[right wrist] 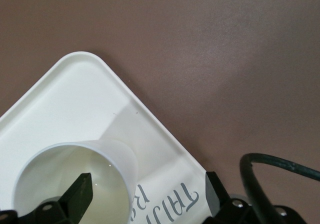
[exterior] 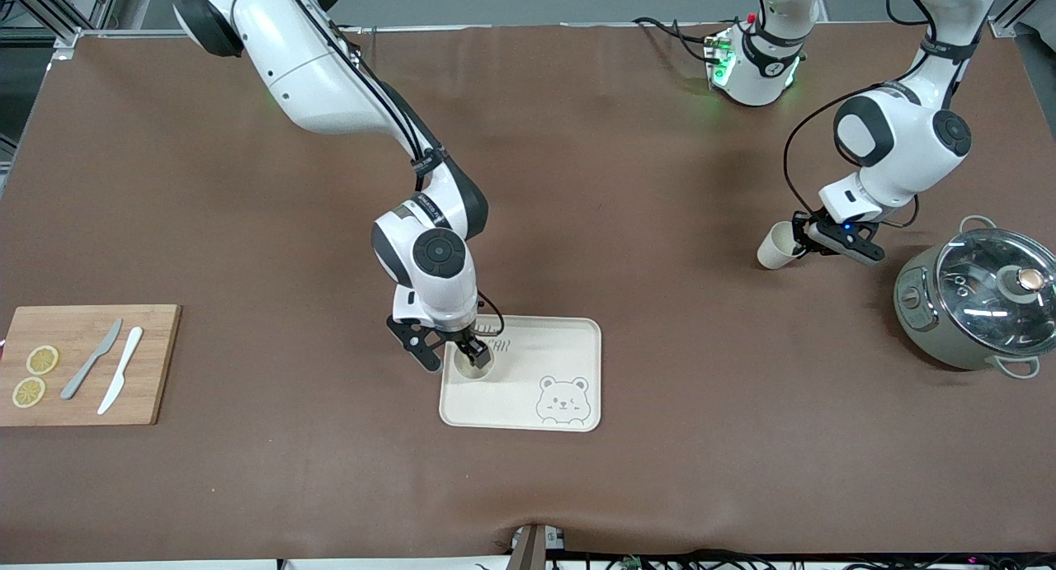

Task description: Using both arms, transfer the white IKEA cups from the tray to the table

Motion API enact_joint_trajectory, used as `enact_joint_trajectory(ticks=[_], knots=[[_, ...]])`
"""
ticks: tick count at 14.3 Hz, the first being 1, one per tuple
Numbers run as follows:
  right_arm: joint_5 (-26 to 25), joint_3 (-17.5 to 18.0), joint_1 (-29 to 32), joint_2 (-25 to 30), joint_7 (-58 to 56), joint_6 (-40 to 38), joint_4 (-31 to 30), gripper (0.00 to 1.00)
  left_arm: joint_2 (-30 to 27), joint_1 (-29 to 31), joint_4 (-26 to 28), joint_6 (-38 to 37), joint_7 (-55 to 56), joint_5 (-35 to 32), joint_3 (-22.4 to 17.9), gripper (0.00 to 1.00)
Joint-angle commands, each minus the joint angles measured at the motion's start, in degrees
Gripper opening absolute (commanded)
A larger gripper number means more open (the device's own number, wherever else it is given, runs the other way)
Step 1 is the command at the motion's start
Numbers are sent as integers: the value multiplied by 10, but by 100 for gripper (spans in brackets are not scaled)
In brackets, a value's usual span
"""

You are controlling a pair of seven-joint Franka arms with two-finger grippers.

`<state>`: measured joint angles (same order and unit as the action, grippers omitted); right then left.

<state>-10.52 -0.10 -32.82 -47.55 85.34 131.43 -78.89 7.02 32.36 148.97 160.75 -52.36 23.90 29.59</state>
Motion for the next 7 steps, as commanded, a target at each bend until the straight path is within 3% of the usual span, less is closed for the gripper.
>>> enact_joint_trajectory(ticks=[1, 3, 7], knots=[[-18, -3, -3, -11, 16, -1, 21, 60, 1, 6, 3, 12, -16, 9, 4, 0], [-18, -3, -3, -11, 16, -1, 22, 39, -3, 6, 3, 12, -14, 9, 4, 0], [-18, -3, -2, -11, 17, -1, 22, 18, -11, 7, 4, 12, -14, 8, 2, 0]])
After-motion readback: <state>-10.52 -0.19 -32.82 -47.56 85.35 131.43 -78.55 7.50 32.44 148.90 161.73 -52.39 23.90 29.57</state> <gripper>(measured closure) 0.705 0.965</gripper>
